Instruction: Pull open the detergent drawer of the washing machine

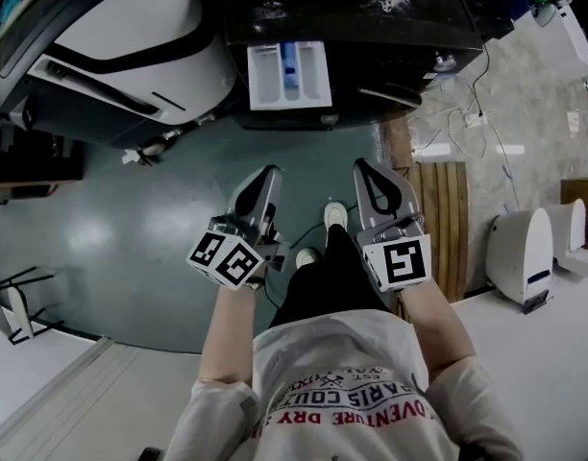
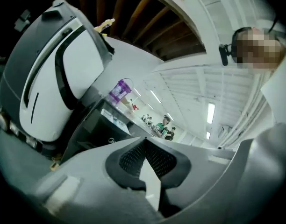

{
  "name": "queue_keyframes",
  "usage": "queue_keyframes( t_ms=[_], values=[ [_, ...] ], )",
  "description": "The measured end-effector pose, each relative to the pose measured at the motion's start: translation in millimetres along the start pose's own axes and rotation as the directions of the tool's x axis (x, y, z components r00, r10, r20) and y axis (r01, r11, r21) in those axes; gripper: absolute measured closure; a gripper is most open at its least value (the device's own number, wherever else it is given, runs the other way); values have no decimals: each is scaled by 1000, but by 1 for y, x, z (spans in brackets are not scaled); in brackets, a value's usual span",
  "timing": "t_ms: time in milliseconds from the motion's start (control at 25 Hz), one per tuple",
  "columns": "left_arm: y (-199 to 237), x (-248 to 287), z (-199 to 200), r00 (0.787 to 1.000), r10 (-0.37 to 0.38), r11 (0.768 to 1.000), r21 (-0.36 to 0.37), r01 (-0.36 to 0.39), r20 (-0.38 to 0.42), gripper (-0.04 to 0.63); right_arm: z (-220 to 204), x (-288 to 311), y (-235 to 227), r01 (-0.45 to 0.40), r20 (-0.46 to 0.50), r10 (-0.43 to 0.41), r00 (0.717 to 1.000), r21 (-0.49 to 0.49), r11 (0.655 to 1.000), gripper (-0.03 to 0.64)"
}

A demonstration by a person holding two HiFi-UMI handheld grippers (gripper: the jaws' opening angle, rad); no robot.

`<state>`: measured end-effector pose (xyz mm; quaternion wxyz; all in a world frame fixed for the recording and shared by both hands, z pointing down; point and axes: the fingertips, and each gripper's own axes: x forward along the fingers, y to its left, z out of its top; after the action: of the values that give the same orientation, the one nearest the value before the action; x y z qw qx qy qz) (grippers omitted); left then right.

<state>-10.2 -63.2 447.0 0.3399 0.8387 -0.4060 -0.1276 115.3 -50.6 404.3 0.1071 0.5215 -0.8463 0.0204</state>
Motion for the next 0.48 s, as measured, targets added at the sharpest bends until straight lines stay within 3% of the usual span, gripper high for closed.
queue_keyframes(
  t_ms=[200,480],
  values=[
    [-52,-17,34,999,-42,971,236,43,-13,595,30,-21,7,-20,39,21,999,-31,999,615],
    [-118,-44,75,999,-47,857,513,54,-27,595,91,-54,25,-30,136,34,990,-26,999,615]
  ],
)
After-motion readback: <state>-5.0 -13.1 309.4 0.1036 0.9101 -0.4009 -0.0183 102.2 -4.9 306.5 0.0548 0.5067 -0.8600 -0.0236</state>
